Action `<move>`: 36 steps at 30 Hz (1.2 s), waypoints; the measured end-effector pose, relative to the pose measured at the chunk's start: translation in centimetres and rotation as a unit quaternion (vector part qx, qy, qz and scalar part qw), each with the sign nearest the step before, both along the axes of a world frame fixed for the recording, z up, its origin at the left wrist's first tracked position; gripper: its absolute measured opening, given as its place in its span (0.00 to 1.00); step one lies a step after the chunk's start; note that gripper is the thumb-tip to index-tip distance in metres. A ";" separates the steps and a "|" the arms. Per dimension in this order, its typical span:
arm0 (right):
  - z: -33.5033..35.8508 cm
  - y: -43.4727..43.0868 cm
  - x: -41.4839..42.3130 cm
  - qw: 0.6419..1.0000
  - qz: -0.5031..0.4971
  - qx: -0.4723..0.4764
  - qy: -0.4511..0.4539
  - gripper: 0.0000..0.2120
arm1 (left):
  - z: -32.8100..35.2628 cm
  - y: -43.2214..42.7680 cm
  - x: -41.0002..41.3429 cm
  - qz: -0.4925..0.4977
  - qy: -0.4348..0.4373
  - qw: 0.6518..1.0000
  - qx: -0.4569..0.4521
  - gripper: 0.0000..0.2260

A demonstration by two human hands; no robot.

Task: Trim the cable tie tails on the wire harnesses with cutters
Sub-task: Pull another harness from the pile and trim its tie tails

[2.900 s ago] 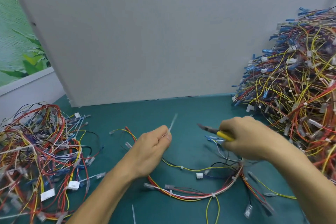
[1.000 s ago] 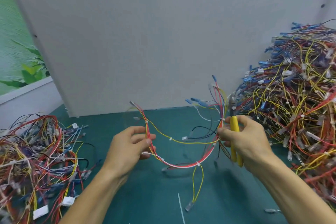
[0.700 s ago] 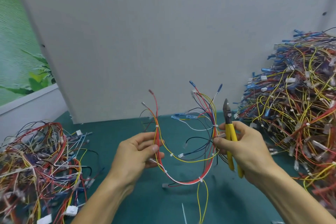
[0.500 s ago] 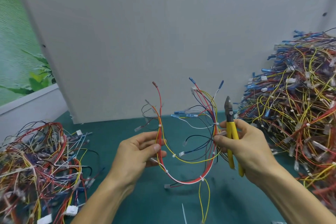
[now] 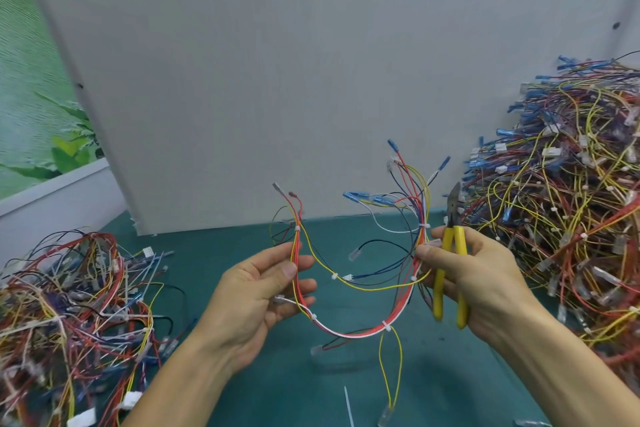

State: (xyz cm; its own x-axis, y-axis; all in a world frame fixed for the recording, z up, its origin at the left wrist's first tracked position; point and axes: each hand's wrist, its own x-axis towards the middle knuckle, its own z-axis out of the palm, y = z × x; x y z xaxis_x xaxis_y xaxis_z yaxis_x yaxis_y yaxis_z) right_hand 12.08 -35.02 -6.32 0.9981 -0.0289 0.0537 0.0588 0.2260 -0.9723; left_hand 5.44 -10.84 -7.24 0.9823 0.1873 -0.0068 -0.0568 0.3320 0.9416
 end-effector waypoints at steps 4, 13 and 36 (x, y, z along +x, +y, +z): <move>0.0 0.1 0.1 0.996 0.031 0.062 0.048 0.11 | 0.0 0.0 0.0 0.010 -0.003 1.000 0.010 0.16; 0.0 -0.1 0.3 0.986 0.069 0.122 0.094 0.08 | 0.0 0.0 0.0 0.021 -0.006 1.000 0.019 0.15; 0.6 0.0 -0.1 0.998 -0.007 0.058 0.040 0.07 | -0.9 -1.9 -0.6 0.160 -0.051 0.810 0.562 0.14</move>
